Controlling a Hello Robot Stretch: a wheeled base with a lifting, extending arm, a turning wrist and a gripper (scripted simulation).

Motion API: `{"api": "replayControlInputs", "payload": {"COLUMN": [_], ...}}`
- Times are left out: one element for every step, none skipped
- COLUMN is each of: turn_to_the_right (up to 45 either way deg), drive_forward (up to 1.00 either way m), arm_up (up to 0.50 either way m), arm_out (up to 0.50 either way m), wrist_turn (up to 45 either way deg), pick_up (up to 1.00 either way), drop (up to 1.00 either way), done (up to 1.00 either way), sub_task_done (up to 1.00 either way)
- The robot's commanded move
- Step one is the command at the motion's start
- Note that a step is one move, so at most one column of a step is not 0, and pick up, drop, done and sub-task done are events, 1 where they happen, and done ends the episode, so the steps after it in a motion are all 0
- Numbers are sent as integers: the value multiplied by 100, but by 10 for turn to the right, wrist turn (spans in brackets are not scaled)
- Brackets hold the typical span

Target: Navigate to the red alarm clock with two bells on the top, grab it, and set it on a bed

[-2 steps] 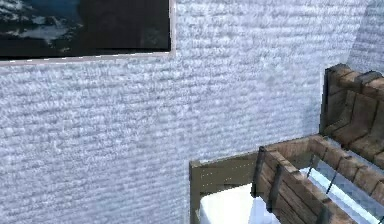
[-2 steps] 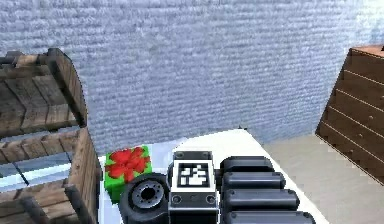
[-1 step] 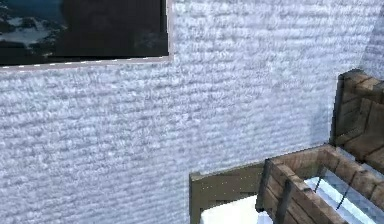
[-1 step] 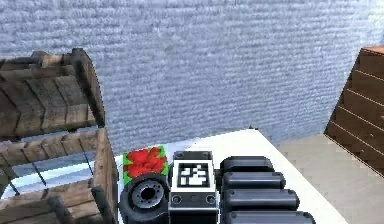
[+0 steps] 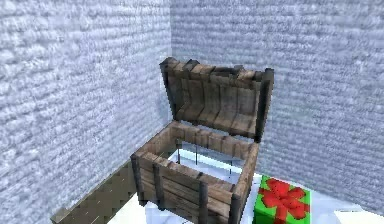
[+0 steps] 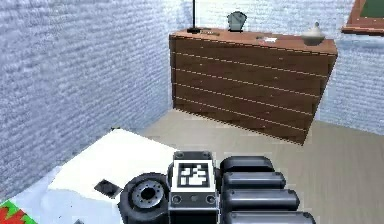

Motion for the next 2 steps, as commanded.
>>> {"api": "replayControlInputs", "payload": {"turn_to_the_right": [210,-450], "drive_forward": [0,0], "arm_up": [0,0], "arm_out": [0,0], "wrist_turn": [0,0], "pick_up": [0,0], "drop": [0,0], "done": [0,0], "sub_task_done": [0,0]}}
